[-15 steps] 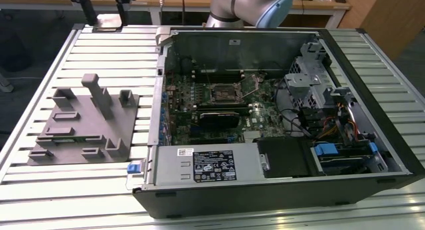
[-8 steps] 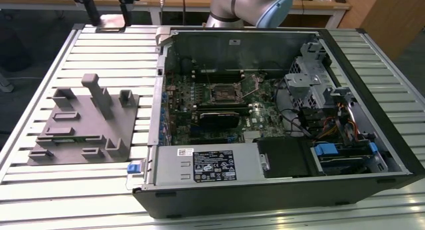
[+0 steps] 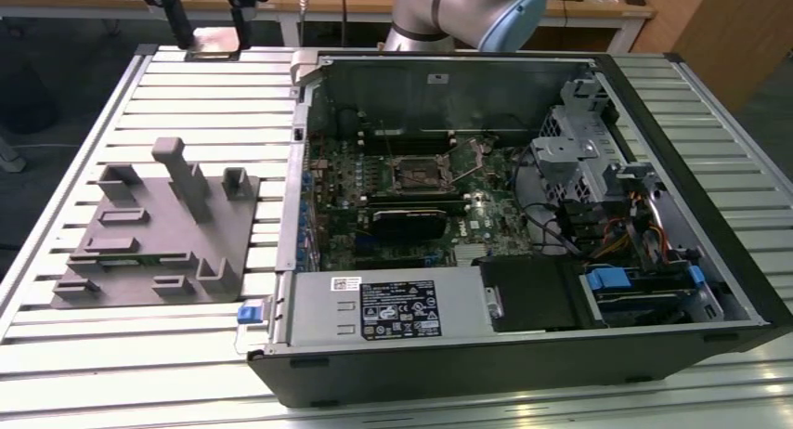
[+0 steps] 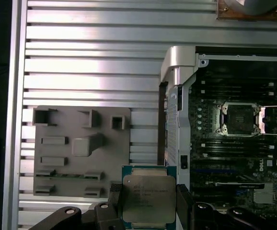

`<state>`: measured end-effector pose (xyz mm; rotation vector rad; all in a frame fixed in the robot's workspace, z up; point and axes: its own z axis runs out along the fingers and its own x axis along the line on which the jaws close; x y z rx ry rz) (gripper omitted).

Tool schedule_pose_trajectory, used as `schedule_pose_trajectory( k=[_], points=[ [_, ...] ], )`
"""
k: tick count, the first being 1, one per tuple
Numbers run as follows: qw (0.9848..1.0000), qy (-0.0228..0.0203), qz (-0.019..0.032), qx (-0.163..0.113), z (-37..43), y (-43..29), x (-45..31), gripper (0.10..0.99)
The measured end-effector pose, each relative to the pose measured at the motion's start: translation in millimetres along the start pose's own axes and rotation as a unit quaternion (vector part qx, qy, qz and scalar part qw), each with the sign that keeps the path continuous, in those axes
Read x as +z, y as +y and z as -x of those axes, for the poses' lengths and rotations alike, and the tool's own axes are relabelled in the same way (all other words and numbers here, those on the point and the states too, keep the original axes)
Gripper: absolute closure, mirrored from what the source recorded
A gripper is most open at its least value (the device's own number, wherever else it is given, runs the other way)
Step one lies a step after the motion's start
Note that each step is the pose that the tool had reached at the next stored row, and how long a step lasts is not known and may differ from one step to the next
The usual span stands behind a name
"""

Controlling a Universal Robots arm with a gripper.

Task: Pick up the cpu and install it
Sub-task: 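Pick up the cpu and move it towards the insertion slot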

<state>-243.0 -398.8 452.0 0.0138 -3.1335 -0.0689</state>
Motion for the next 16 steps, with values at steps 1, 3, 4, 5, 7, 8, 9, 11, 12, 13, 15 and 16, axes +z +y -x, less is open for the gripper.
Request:
schedule_pose_trajectory(
  k=[1,3,4,5,7,8,9,11,12,13,15,16],
  points=[
    [1.0,0.0,0.0,0.0,0.6,0.0,0.0,0.549],
    [1.0,0.0,0.0,0.0,1.6,0.0,0.1,0.549],
    [1.0,0.0,0.0,0.0,2.2,0.0,0.1,0.549],
    [1.0,0.0,0.0,0.0,2.8,0.0,0.1,0.549],
    [1.0,0.0,0.0,0.0,4.2,0.0,0.2,0.549],
    [1.0,0.0,0.0,0.0,5.0,0.0,0.2,0.549],
    [1.0,0.0,0.0,0.0,5.9,-0.1,0.2,0.549],
    [1.0,0.0,0.0,0.0,7.6,-0.1,0.2,0.549],
    [1.0,0.0,0.0,0.0,8.3,-0.1,0.2,0.549],
    [1.0,0.0,0.0,0.0,9.1,-0.1,0.3,0.549],
    [1.0,0.0,0.0,0.0,10.6,-0.1,0.3,0.549],
    [1.0,0.0,0.0,0.0,11.3,-0.1,0.3,0.549]
  ],
)
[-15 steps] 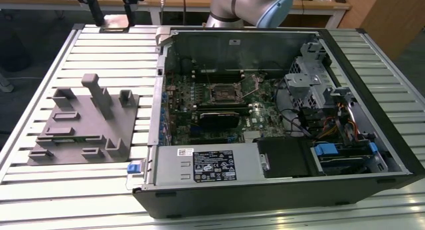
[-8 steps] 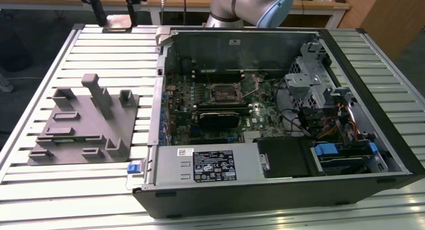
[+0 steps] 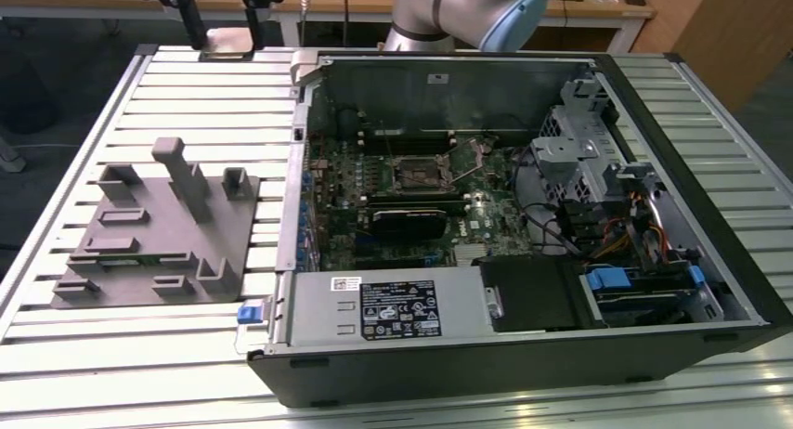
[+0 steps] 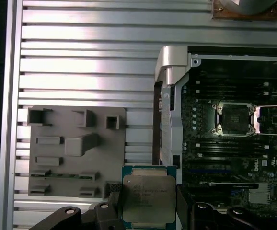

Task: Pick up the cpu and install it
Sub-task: 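Pick up the cpu and move it towards the insertion slot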

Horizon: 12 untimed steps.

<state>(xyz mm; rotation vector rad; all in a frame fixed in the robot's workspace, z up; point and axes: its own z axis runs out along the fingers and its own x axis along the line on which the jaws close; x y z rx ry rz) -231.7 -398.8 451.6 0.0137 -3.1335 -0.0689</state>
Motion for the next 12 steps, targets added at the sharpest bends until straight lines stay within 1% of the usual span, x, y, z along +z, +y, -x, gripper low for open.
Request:
schedule_pose_trajectory(
  k=[12],
  points=[
    [1.0,0.0,0.0,0.0,8.2,-0.1,0.1,0.549]
  ],
)
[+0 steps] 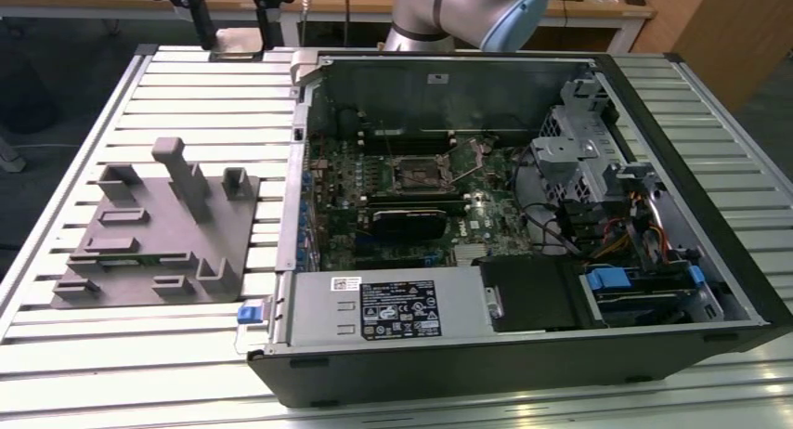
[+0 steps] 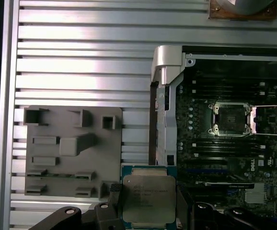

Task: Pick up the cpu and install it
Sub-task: 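Pick up the cpu and move it towards the insertion slot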

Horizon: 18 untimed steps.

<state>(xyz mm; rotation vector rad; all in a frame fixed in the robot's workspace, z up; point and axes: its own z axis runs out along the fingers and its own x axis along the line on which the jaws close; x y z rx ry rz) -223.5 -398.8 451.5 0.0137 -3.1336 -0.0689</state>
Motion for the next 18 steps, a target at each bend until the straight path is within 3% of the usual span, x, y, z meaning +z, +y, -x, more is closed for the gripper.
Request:
schedule_pose_trajectory(
  k=[18],
  points=[
    [1.0,0.0,0.0,0.0,15.4,-0.1,0.0,0.549]
  ],
)
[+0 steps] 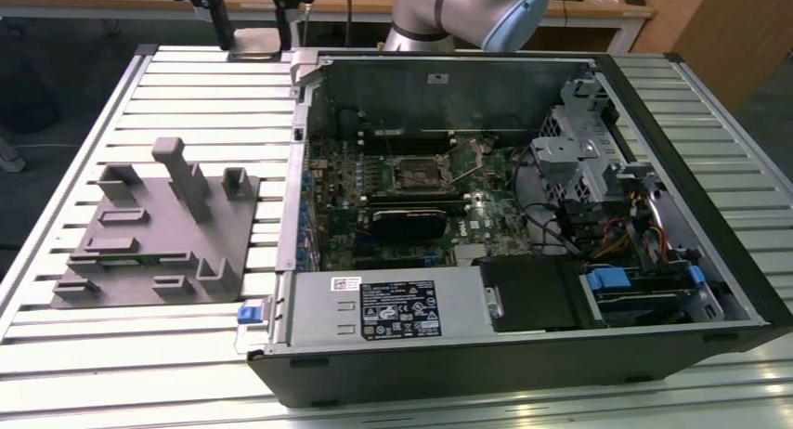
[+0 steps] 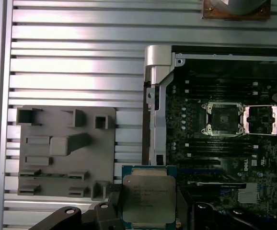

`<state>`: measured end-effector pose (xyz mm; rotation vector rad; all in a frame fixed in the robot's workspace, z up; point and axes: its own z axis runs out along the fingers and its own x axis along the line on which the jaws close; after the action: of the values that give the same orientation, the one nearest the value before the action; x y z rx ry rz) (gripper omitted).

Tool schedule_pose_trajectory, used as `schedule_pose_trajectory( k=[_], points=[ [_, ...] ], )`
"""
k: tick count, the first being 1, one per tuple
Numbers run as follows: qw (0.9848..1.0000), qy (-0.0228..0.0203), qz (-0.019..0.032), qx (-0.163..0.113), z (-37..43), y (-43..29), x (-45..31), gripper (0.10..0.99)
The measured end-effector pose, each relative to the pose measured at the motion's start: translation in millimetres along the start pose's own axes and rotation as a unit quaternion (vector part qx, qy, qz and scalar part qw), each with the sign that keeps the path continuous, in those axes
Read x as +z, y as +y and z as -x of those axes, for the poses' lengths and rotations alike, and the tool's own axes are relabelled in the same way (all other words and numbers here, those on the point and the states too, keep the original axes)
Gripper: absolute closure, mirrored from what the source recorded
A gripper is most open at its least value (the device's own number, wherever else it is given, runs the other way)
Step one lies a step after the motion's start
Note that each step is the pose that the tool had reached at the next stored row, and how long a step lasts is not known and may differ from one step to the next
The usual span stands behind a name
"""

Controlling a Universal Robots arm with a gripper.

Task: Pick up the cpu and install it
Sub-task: 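Pick up the cpu and move it towards the insertion slot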

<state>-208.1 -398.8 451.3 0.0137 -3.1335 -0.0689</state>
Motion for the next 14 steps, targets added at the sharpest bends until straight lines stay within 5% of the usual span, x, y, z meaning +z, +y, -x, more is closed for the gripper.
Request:
schedule_pose_trajectory(
  k=[14],
  points=[
    [1.0,0.0,0.0,0.0,10.7,0.0,0.1,0.549]
  ],
)
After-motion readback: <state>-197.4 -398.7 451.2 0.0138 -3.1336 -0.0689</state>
